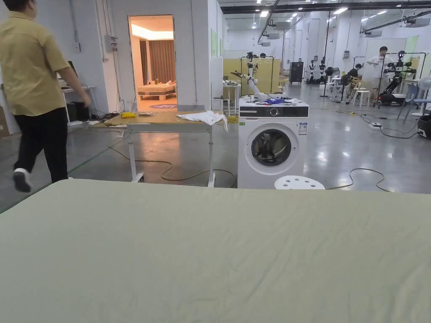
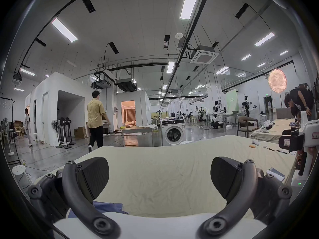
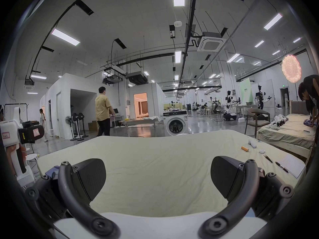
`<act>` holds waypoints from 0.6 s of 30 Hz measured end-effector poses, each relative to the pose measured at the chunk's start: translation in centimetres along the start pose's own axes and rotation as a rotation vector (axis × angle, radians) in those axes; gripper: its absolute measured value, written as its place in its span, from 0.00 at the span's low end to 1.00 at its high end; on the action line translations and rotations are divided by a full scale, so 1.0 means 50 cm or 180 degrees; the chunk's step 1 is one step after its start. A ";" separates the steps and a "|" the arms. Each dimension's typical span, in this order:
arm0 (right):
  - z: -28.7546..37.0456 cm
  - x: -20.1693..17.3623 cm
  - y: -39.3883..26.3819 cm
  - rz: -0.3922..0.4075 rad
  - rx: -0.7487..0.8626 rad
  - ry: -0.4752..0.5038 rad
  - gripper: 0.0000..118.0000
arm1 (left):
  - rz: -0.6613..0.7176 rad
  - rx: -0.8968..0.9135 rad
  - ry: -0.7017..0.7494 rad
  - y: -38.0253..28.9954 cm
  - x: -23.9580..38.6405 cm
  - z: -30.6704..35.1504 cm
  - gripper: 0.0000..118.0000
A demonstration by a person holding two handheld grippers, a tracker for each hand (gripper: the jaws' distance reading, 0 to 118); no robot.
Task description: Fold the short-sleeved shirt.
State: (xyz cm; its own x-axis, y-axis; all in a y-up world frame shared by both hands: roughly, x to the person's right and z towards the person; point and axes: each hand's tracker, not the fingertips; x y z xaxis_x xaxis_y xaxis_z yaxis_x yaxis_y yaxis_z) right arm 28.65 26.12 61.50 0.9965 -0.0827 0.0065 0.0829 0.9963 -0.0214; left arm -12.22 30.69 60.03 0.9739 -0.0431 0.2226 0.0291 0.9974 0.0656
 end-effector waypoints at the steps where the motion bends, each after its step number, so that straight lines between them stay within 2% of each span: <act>1: -0.001 0.000 -0.001 0.0001 -0.0004 -0.0002 1.00 | 0.0029 -0.0001 0.0004 -0.001 -0.002 0.000 0.99; 18: -0.002 -0.003 -0.005 0.0033 -0.0058 0.0014 1.00 | 0.0096 -0.0104 0.0017 -0.003 0.002 -0.008 0.99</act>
State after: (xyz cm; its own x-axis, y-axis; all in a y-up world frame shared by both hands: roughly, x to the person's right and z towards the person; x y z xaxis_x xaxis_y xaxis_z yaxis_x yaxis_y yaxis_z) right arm 28.48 25.91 61.40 0.9974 -0.0727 0.0018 0.0727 0.9966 -0.0396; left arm -12.06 30.54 59.65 0.9757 -0.0126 0.2189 0.0068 0.9996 0.0272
